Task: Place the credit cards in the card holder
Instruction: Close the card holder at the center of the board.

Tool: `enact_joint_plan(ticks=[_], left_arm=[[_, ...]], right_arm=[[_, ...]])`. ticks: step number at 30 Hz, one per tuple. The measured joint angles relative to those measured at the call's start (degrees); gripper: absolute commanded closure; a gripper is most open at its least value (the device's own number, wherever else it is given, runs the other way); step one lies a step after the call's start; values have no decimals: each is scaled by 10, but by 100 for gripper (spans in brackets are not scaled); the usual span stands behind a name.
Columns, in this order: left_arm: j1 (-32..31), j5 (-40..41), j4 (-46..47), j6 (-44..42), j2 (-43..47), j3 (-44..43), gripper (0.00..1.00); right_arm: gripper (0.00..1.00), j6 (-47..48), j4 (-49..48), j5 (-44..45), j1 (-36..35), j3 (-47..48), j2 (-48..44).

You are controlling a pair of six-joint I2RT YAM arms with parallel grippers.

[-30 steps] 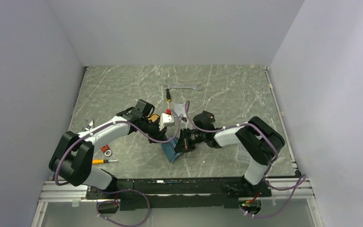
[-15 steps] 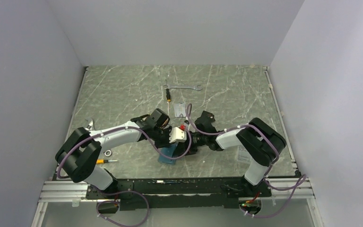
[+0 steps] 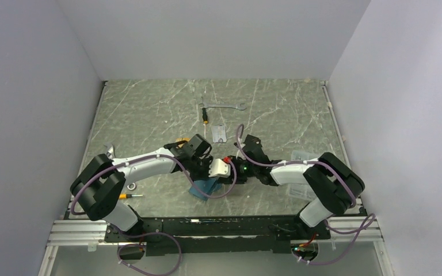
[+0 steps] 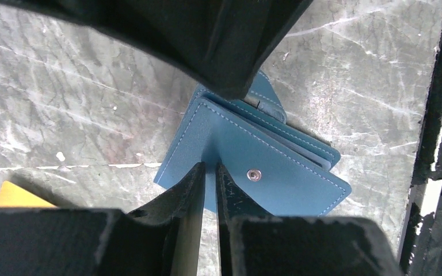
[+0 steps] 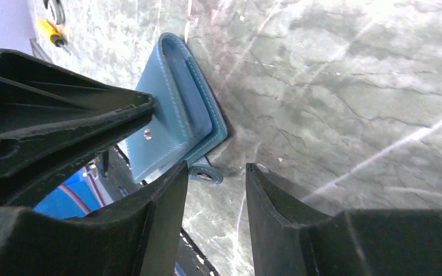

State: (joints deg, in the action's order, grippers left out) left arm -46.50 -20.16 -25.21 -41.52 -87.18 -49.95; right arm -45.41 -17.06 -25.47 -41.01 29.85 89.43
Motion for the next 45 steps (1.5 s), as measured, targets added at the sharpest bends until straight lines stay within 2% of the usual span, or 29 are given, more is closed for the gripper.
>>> enact_joint_plan(ticks=[7, 12, 15, 22, 31, 33, 39, 45], left_arm=[[44, -51, -56, -13, 8, -40, 77], [70, -78, -92, -63, 35, -43, 78], [60, -92, -105, -97, 49, -24, 79], [5, -98, -111, -120, 45, -7, 80], [-38, -52, -86, -127, -6, -6, 81], [-45, -43, -82, -127, -12, -6, 82], [-66, -15, -77, -116, -21, -13, 86], [-75, 0, -66, -83, -26, -18, 87]], right_arm=[[55, 7, 70, 46, -1, -6, -51], [54, 9, 118, 66, -1, -6, -90], [54, 9, 132, 73, -1, -6, -100], [67, 5, 149, 76, -3, -6, -100], [69, -11, 160, 85, -4, -11, -101], [69, -14, 161, 84, -4, -14, -101], [52, -19, 169, 74, -4, -14, -101], [52, -11, 183, 51, -4, -7, -99]])
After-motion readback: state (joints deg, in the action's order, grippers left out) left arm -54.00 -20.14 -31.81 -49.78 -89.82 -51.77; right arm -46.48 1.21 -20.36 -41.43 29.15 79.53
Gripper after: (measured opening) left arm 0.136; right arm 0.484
